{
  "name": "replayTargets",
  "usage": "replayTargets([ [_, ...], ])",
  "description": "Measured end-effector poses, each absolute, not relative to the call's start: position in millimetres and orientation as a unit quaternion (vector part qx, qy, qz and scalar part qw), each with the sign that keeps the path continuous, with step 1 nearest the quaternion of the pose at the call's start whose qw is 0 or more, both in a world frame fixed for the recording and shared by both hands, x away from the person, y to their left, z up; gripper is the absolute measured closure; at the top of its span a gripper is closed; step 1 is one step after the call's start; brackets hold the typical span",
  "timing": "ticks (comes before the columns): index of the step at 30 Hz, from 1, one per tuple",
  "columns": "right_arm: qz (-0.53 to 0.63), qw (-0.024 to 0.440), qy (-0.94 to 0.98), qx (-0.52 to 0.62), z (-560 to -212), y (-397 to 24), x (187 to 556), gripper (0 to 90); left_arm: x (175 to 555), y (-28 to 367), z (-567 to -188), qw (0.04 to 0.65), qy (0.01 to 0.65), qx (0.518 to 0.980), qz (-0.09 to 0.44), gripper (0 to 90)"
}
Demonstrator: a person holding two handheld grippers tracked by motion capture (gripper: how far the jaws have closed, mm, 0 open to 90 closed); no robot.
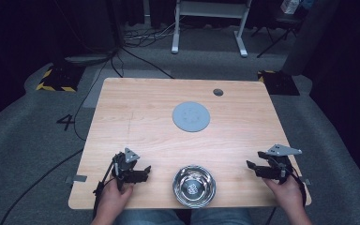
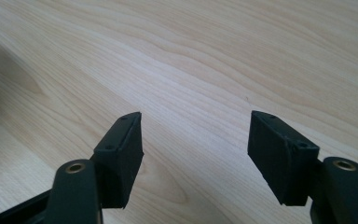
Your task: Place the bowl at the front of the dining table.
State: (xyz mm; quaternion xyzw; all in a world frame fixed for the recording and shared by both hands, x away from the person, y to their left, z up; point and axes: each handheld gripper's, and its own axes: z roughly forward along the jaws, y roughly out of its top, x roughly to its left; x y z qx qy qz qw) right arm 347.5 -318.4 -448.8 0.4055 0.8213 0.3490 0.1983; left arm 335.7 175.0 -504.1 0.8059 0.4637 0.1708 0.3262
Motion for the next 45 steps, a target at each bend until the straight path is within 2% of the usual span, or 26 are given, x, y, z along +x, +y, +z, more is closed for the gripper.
replayTargets([
  [27,0.379,0.161,0.840,0.352,-412.9,-265.0,354.5,35.1,335.7,175.0,-504.2,0.327,0.464,0.806,0.171,15.6],
  [45,0.381,0.131,0.859,0.315,-404.6,-223.2,361.7,34.9,335.7,174.9,-504.2,0.327,0.464,0.805,0.171,15.6],
])
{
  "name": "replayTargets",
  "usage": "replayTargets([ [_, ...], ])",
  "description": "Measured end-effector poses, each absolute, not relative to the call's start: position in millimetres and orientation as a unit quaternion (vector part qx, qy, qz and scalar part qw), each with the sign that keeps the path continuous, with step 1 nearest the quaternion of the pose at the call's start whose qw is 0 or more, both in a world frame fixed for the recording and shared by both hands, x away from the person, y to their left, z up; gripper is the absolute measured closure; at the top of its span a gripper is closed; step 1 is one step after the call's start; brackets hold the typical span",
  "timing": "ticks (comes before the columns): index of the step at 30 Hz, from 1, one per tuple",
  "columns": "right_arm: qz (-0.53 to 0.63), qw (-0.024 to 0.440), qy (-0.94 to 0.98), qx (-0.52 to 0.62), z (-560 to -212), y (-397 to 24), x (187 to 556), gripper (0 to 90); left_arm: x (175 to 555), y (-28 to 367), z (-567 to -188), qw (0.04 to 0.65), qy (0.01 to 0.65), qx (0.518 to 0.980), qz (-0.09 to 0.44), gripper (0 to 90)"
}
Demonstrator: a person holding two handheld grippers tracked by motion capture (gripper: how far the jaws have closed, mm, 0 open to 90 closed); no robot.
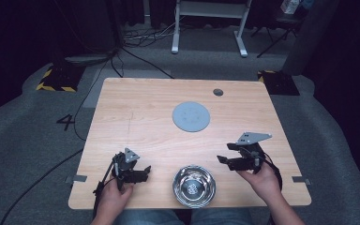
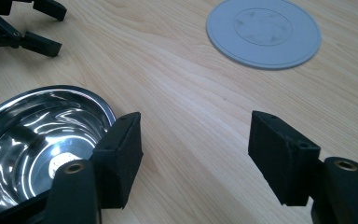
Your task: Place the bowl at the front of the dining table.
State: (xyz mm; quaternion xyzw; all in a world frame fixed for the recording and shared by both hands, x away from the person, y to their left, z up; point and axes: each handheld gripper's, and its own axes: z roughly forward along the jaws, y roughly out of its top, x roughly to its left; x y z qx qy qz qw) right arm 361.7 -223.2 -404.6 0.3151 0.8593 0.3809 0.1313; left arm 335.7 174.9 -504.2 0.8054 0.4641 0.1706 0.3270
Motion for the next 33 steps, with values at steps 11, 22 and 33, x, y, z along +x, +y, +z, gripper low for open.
replayTargets([
  [11,0.386,0.109,0.866,0.299,-402.7,-199.5,366.8,34.9,335.7,174.9,-504.2,0.327,0.464,0.805,0.171,15.6],
  [22,0.373,0.053,0.877,0.298,-415.1,-176.3,376.7,35.7,335.7,175.0,-504.2,0.327,0.464,0.805,0.170,15.6],
  [33,0.347,0.008,0.892,0.290,-434.9,-157.8,379.7,37.3,335.7,175.0,-504.1,0.326,0.464,0.806,0.171,15.6],
])
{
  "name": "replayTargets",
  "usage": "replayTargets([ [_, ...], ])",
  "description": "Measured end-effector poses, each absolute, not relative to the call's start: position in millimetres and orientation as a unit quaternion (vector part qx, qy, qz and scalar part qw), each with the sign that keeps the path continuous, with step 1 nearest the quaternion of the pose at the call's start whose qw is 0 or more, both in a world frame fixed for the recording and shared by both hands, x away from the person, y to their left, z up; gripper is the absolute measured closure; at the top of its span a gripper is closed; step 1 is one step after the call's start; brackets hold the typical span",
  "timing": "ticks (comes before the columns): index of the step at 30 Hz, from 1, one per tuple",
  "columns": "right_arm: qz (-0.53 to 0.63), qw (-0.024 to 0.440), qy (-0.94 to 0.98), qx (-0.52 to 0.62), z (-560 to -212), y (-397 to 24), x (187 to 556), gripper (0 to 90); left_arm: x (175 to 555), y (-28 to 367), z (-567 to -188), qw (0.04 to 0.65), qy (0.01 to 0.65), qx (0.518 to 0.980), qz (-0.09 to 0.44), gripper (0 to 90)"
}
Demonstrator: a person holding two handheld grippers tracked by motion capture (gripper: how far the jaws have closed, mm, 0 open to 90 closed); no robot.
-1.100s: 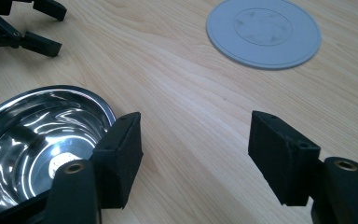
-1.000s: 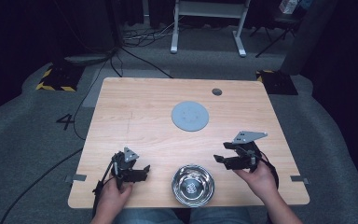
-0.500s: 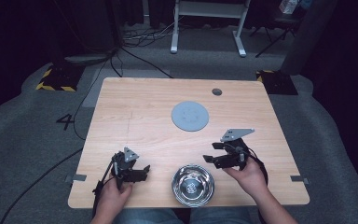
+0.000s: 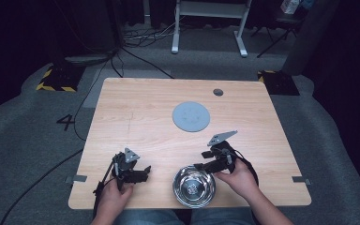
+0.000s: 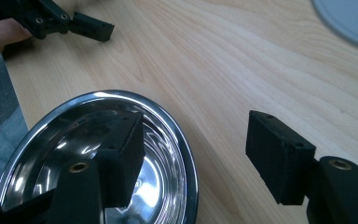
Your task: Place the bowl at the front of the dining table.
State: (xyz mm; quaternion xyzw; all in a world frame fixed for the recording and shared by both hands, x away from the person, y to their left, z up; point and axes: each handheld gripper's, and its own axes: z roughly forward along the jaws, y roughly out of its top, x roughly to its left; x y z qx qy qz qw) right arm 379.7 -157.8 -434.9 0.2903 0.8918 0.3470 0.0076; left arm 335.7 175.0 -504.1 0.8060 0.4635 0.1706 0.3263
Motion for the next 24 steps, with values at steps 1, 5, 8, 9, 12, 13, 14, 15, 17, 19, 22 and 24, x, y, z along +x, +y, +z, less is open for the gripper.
replayTargets([
  [1,0.344,0.003,0.893,0.290,-437.7,-156.2,380.4,37.4,335.7,175.0,-504.1,0.326,0.464,0.806,0.171,15.6],
  [5,0.333,-0.014,0.896,0.291,-446.2,-151.6,382.2,37.6,335.7,175.0,-504.1,0.326,0.464,0.806,0.171,15.6],
  [8,0.325,-0.020,0.900,0.290,-451.8,-148.5,382.7,37.9,335.7,175.0,-504.1,0.326,0.464,0.806,0.171,15.6],
  [9,0.322,-0.023,0.901,0.290,-453.6,-147.8,383.0,38.1,335.7,175.0,-504.1,0.326,0.464,0.806,0.171,15.6],
  [12,0.313,-0.032,0.904,0.289,-459.1,-145.1,383.9,39.1,335.7,175.0,-504.1,0.326,0.464,0.806,0.170,15.6],
  [13,0.309,-0.037,0.905,0.290,-460.8,-144.4,384.0,39.6,335.7,175.0,-504.1,0.326,0.464,0.806,0.171,15.6],
  [14,0.305,-0.040,0.906,0.290,-462.7,-143.8,384.5,40.5,335.7,175.0,-504.1,0.326,0.464,0.806,0.171,15.6],
  [15,0.300,-0.046,0.908,0.290,-465.0,-143.1,385.0,42.5,335.7,175.0,-504.1,0.326,0.464,0.806,0.170,15.6],
  [17,0.293,-0.056,0.908,0.293,-467.8,-142.1,385.5,44.5,335.7,175.0,-504.1,0.326,0.464,0.806,0.171,15.6],
  [19,0.286,-0.066,0.909,0.294,-470.6,-141.3,386.3,47.6,335.7,175.0,-504.1,0.326,0.464,0.806,0.171,15.6],
  [22,0.283,-0.071,0.910,0.295,-472.6,-140.3,386.5,49.9,335.7,175.0,-504.1,0.327,0.464,0.806,0.170,15.6],
  [24,0.279,-0.075,0.912,0.292,-475.1,-138.5,386.8,54.1,335.7,175.0,-504.1,0.326,0.464,0.806,0.171,15.6],
])
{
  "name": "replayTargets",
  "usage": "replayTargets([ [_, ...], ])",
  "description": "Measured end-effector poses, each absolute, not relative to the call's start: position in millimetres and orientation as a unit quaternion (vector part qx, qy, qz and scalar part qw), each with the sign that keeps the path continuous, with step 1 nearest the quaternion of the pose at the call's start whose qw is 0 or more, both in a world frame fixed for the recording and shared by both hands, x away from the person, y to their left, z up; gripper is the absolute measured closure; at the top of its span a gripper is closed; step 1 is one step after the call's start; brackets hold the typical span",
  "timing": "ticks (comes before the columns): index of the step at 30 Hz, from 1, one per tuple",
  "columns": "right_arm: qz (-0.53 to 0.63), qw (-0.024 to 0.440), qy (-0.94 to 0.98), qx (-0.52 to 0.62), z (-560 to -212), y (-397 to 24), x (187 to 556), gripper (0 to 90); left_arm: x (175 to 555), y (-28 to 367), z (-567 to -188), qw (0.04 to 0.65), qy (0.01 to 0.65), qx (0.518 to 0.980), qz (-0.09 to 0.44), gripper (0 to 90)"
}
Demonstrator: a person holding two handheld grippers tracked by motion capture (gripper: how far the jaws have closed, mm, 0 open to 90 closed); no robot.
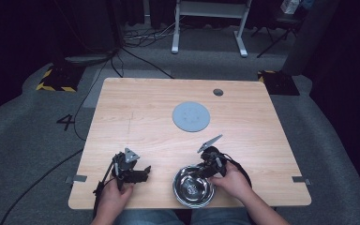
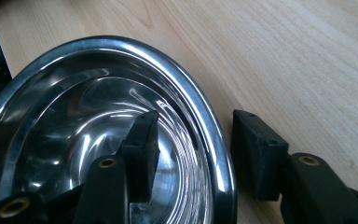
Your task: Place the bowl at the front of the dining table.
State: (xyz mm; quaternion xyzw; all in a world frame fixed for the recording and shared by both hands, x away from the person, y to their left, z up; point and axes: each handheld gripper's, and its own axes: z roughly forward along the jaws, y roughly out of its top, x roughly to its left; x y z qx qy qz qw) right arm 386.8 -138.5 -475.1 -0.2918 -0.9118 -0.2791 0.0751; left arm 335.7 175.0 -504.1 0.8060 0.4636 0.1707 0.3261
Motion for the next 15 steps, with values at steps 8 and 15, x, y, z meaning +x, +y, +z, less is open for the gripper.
replayTargets([
  [8,-0.272,0.086,-0.916,-0.282,-476.0,-137.1,386.8,72.9,335.7,175.0,-504.1,0.326,0.464,0.806,0.171,15.6],
  [15,-0.277,0.107,-0.912,-0.281,-474.5,-139.1,387.6,83.2,335.7,175.0,-504.1,0.326,0.464,0.806,0.171,15.6],
])
